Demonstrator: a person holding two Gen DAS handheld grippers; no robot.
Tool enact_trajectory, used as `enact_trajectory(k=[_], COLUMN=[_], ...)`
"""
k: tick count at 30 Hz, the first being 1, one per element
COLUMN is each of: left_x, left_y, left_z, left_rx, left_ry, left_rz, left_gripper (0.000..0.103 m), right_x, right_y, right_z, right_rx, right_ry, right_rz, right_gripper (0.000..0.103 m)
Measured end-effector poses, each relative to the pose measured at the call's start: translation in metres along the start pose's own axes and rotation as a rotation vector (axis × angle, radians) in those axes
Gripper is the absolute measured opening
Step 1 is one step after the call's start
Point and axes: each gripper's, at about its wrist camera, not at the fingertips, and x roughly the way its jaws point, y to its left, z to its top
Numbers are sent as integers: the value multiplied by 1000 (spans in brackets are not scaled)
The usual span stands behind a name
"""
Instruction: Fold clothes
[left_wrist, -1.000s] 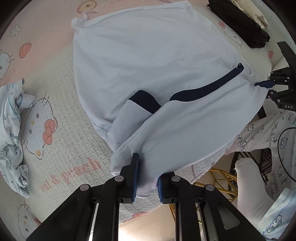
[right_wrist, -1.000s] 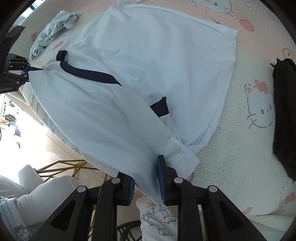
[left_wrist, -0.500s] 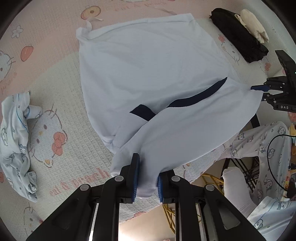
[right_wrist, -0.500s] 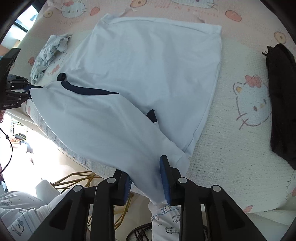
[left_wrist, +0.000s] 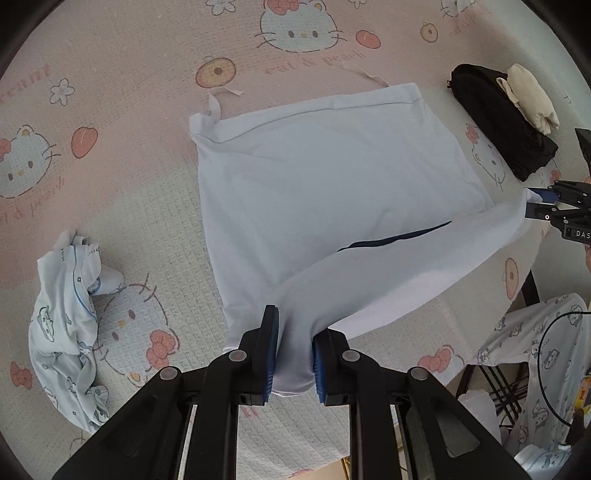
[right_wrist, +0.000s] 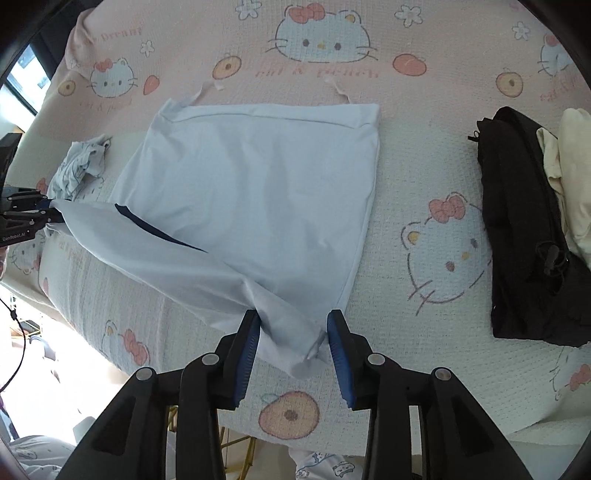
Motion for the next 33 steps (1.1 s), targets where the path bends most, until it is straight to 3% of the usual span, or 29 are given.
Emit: enact_trajectory(k=[6, 9, 14, 17, 20, 24, 27, 29, 30, 31, 32, 33], left_x=[11, 23, 48, 66, 78, 70, 53, 37, 29, 20, 11, 8], left_y=[16, 26, 42, 52, 63, 82, 90, 91, 92, 89, 85, 87], left_z=[15, 20, 31, 33, 30, 22, 16, 11, 8, 5, 2, -2], left_rx=[-60, -105, -189, -248, -323, -411, -440, -429, -423, -419, -414, -416], left_ry=[-18, -17, -19, 2, 36, 10, -30, -78, -102, -127, -153, -170], left_rz=[-24, -40, -71, -118, -159, -257, -288, -250, -231, -223, -214, -221], left_gripper=[15, 15, 15, 16, 25, 27, 28, 28, 28, 28, 33, 47], right_x=[5, 10, 34, 50, 64, 63, 56, 46, 41, 35, 30, 25], right_y=[-17, -22, -32, -37, -43, -47, -47, -43, -41, -39, -37, -37], right_z=[24, 33, 46, 49, 47, 43, 39, 37, 35, 32, 29, 26], right_rx=[73, 105, 156, 176, 210, 236, 235, 217, 207, 199, 197, 200], right_ry=[-33, -45, -16, 3, 16, -12, -40, -64, -79, -101, -123, -143], right_rz=[29, 34, 10, 0, 13, 36, 31, 10, 6, 5, 10, 21], right_gripper=[36, 25, 24, 24, 24, 24, 25, 35, 52, 63, 64, 64])
